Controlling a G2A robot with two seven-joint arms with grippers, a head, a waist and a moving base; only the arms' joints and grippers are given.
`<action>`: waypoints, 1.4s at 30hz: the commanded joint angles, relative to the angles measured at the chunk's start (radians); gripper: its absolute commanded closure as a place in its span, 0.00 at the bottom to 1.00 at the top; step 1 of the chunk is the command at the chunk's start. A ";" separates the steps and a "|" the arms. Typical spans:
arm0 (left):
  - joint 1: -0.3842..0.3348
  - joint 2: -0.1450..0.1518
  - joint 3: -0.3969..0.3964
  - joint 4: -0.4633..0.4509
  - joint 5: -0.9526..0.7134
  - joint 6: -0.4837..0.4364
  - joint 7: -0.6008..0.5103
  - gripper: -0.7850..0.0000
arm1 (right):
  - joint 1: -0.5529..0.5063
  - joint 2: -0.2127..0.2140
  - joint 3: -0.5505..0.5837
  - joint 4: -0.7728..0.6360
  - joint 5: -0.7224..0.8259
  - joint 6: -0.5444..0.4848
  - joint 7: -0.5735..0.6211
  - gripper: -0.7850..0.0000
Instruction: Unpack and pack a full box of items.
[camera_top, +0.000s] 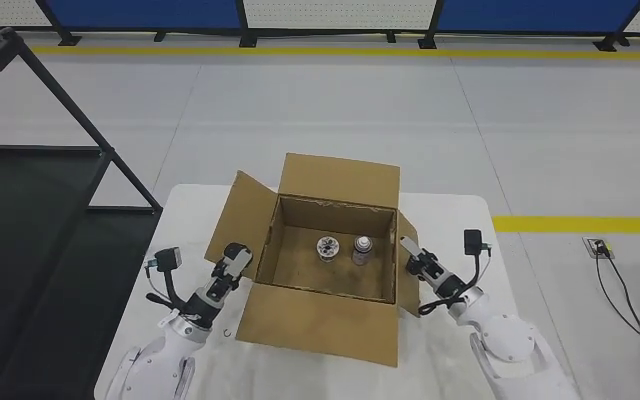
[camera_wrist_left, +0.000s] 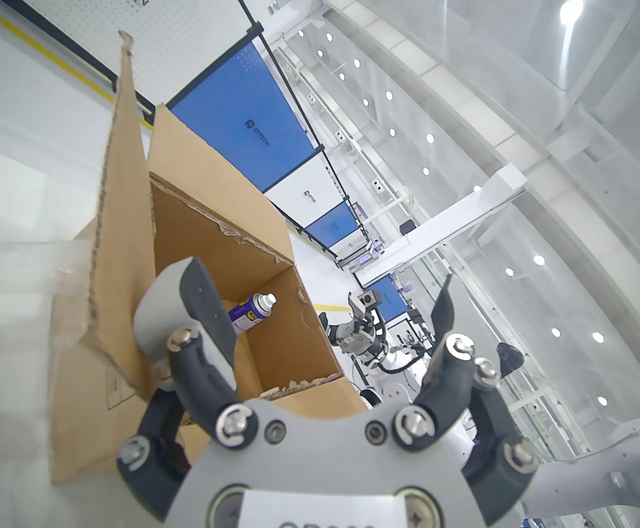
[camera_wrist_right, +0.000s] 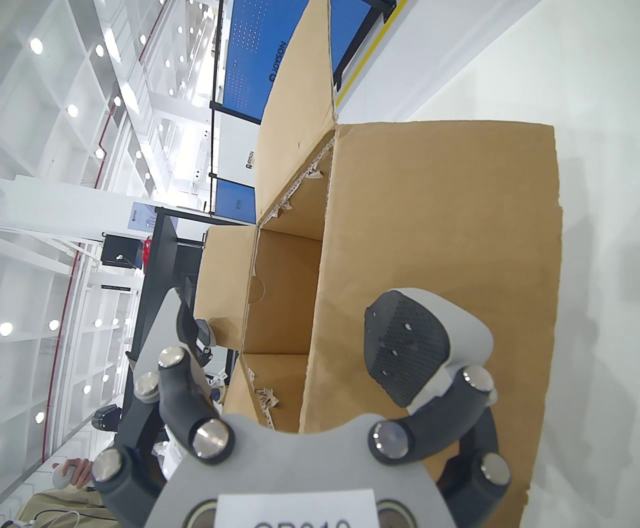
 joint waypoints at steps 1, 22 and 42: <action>0.001 0.000 -0.006 0.003 -0.004 -0.002 0.012 0.00 | 0.008 -0.001 -0.005 0.006 0.000 -0.001 -0.001 0.00; 0.022 0.007 -0.052 0.033 -0.043 0.015 0.020 0.00 | 0.039 -0.007 -0.023 0.046 0.020 -0.018 0.007 0.00; 0.044 0.010 -0.068 0.035 -0.062 -0.002 0.041 0.00 | 0.044 -0.013 -0.012 -0.002 0.060 -0.077 -0.031 0.00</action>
